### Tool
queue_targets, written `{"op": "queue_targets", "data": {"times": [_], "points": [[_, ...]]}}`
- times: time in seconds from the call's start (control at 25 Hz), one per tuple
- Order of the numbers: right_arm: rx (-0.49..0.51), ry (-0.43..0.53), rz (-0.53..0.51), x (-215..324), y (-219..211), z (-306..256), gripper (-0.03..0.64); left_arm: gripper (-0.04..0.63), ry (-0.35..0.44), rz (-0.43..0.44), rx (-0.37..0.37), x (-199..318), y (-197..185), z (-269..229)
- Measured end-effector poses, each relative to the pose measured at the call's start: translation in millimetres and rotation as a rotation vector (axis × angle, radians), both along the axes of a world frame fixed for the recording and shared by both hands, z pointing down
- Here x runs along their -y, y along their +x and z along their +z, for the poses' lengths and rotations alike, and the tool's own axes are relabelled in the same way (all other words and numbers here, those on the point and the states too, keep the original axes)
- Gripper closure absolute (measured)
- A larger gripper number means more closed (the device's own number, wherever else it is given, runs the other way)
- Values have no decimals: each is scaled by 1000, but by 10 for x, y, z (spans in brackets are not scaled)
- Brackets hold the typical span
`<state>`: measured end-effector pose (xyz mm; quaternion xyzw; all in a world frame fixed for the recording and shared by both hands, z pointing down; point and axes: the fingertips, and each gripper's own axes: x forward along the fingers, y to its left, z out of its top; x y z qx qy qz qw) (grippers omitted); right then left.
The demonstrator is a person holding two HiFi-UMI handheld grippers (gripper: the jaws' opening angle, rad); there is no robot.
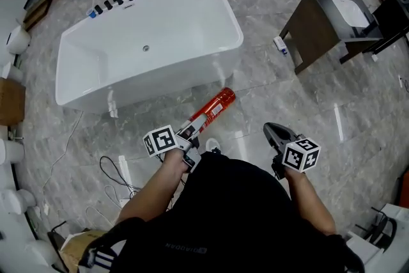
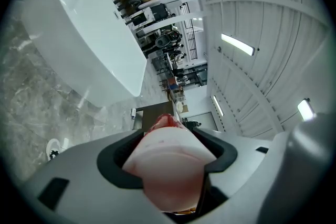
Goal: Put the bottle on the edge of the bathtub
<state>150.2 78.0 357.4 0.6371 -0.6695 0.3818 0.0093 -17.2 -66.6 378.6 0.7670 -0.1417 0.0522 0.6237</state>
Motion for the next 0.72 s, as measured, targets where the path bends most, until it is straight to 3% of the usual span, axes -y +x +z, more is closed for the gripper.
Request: {"op": "queue_targets", "data": {"times": [0.36,0.72], "points": [[2,-59,-27,443,84,226,577,295,-24,21,17,443,243,270],[-19,-68,-96,1000,263,200,577,295,-42,-69,24,856,178,355]]}}
